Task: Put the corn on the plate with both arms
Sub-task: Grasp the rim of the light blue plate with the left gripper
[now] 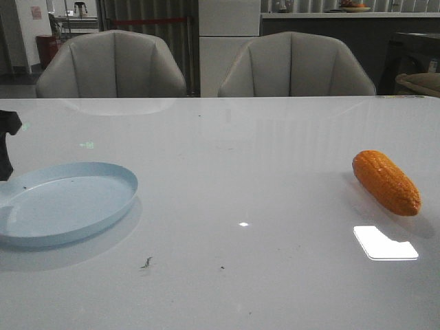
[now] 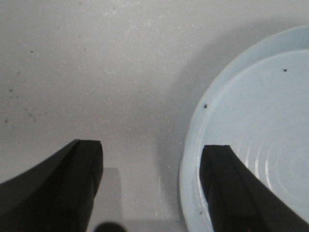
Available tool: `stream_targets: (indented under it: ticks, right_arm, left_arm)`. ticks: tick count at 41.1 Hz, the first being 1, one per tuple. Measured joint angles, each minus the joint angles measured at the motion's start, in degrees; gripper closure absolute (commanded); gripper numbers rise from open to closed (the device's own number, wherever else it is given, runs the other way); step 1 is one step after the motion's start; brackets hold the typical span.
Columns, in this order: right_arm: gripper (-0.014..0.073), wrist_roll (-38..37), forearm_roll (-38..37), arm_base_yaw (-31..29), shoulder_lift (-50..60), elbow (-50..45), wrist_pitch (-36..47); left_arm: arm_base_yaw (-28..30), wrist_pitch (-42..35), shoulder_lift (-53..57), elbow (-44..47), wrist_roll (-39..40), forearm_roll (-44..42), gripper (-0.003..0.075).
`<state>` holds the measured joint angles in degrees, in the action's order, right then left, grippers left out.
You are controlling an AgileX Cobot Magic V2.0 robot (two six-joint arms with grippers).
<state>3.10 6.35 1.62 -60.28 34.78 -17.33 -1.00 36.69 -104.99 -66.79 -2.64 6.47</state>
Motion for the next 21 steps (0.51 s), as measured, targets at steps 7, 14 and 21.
stream_targets:
  ticks: [7, 14, 21]
  right_arm:
    - [0.0115, 0.0, 0.0, 0.0, 0.0, 0.0, -0.65]
    - [0.0115, 0.0, 0.0, 0.0, 0.0, 0.0, -0.77]
    - [0.0115, 0.0, 0.0, 0.0, 0.0, 0.0, -0.77]
  left_arm:
    - [0.0, 0.0, -3.39, -1.41, 0.0, 2.64, 0.0279]
    - [0.0, 0.52, -4.98, -1.39, -0.11, 3.54, 0.0351]
    - [0.0, 0.88, -5.06, -1.65, -0.11, 3.65, 0.0459]
